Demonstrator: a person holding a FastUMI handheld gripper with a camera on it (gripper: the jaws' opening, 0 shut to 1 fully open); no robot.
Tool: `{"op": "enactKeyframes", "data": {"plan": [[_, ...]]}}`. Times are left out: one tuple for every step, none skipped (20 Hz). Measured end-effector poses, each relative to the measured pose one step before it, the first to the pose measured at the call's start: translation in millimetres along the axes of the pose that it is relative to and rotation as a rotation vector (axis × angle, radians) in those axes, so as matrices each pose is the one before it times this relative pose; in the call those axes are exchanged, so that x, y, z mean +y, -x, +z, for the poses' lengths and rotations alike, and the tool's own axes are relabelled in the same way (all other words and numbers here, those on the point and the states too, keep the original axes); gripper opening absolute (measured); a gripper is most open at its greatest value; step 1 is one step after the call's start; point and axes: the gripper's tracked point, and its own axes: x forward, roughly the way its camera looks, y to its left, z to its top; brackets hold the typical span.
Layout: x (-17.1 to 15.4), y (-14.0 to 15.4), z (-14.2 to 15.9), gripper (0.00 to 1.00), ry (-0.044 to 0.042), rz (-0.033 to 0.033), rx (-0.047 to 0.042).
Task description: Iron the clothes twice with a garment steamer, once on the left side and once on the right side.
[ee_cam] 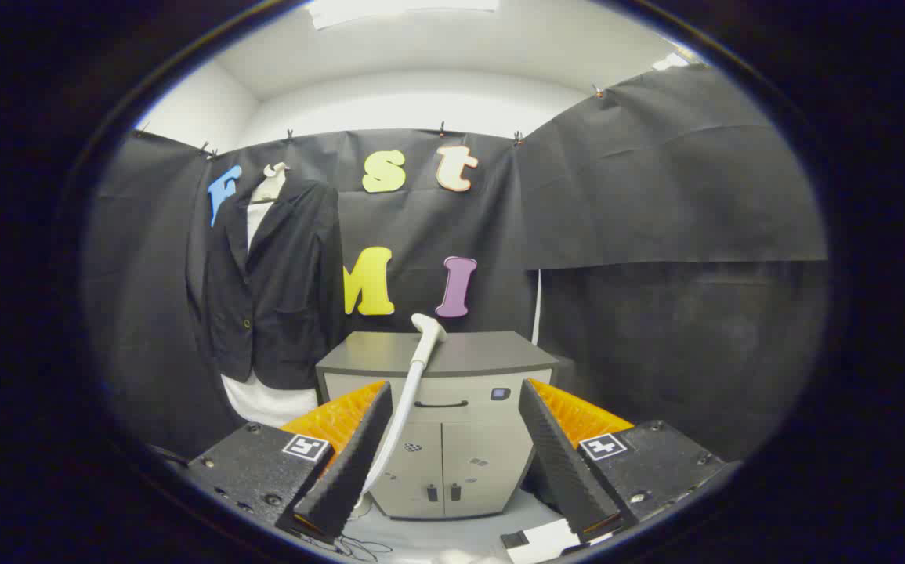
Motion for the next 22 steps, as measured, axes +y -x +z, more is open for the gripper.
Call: {"op": "enactKeyframes", "data": {"plan": [[0.41,0.34,0.39,1.00,-0.00108,-0.00028,0.00139],[0.43,1.06,2.16,1.00,0.00180,-0.00165,-0.00228],[1.19,0.62,2.40,1.00,0.00468,-0.00161,-0.00321],[-0.01,0.41,3.05,1.00,0.00479,0.00090,-0.00690],[0.55,-0.20,2.04,1.00,0.00365,-0.00103,-0.00396],[1.23,0.47,2.90,1.00,0.00208,0.00145,-0.00274],[1.28,0.60,0.83,1.00,-0.00058,0.00193,-0.00032],[3.24,0.54,2.07,1.00,-0.00376,0.00416,-0.00194],[1.83,0.39,0.00,1.00,-0.00082,0.00370,0.00130],[1.69,0.31,-0.12,1.00,0.00090,-0.00057,0.00116],[1.32,0.82,0.33,1.00,-0.00166,-0.00008,0.00003],[3.52,0.85,0.19,1.00,-0.00275,0.00578,0.00265],[2.26,0.57,0.66,1.00,-0.00110,0.00170,-0.00086],[1.54,1.74,1.76,1.00,0.00049,-0.00108,-0.00247],[1.25,0.22,1.04,1.00,-0.00046,0.00120,-0.00193],[2.67,1.12,1.51,1.00,-0.00206,0.00246,-0.00032],[2.11,0.23,0.83,1.00,-0.00055,0.00176,-0.00039],[0.50,0.19,2.22,1.00,0.00507,0.00016,-0.00329],[-1.49,-0.22,2.48,1.00,0.00062,-0.00707,-0.00429],[0.80,-0.83,3.11,1.00,-0.00121,0.00139,-0.00148],[1.76,-2.26,1.46,1.00,-0.00317,-0.00016,0.00067],[-0.24,-3.29,1.56,1.00,-0.00276,-0.00243,0.00328]]}}
